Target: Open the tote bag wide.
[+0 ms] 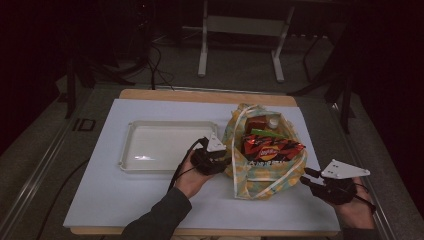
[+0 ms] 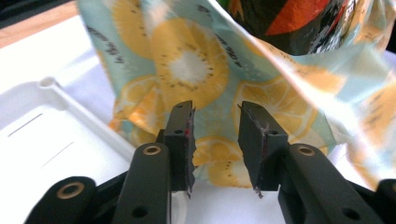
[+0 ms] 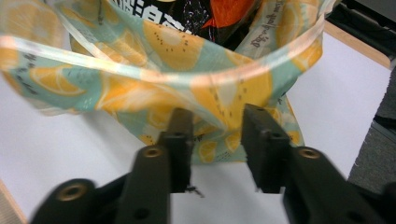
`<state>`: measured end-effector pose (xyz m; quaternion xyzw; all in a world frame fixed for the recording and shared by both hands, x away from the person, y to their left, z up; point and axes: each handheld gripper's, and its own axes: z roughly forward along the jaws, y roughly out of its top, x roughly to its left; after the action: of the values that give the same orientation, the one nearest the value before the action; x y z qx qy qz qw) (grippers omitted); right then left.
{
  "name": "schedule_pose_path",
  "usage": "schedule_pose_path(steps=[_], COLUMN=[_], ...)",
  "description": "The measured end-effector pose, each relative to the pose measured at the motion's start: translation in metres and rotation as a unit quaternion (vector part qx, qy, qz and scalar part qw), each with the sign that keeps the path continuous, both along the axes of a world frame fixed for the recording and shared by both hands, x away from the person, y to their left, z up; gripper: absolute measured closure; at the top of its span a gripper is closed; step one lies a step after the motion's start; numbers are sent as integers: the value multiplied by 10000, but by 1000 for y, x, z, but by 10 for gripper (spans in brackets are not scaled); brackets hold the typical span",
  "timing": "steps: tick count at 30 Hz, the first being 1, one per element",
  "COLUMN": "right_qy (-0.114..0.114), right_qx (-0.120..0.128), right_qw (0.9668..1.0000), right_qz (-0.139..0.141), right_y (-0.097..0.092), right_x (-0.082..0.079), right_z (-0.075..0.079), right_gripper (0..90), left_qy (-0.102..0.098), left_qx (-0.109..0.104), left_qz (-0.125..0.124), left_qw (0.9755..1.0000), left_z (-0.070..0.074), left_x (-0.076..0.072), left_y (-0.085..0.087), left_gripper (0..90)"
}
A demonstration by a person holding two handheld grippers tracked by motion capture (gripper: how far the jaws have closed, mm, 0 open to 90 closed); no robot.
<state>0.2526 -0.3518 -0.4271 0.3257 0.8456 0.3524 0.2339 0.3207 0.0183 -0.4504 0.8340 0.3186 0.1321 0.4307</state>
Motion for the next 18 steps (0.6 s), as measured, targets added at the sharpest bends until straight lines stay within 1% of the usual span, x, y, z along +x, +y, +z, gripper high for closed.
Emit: schedule_pose_path(steps=[2,4,7,9,11,15,18], right_qy=[-21,-75,-146,-181,-207,-267,-237], right_qx=[46,120,315,431,467,550,553], right_qw=[10000,9999,9993,9987,9985,9979,9979], right_qz=[1,-65,-167,-219,-172,-233,-238], right_y=[-3,-7,-11,-13,-15,-19,-22], right_x=[-1,-1,0,0,-1,-3,-4], right_z=[2,4,8,11,15,19,20], right_gripper=[599,587,568,561,554,553,554], left_qy=[-28,-77,-150,-175,-204,-237,-230], left_qx=[-69,-103,-166,-252,-312,-396,-467], left_qz=[80,134,251,324,392,435,432], left_qw=[9999,9998,9994,9990,9985,9980,9977], left_z=[4,8,17,23,27,34,36], left_x=[1,3,5,7,9,12,14], left_y=[5,10,16,18,20,22,21], left_gripper=[623,611,602,595,586,563,553])
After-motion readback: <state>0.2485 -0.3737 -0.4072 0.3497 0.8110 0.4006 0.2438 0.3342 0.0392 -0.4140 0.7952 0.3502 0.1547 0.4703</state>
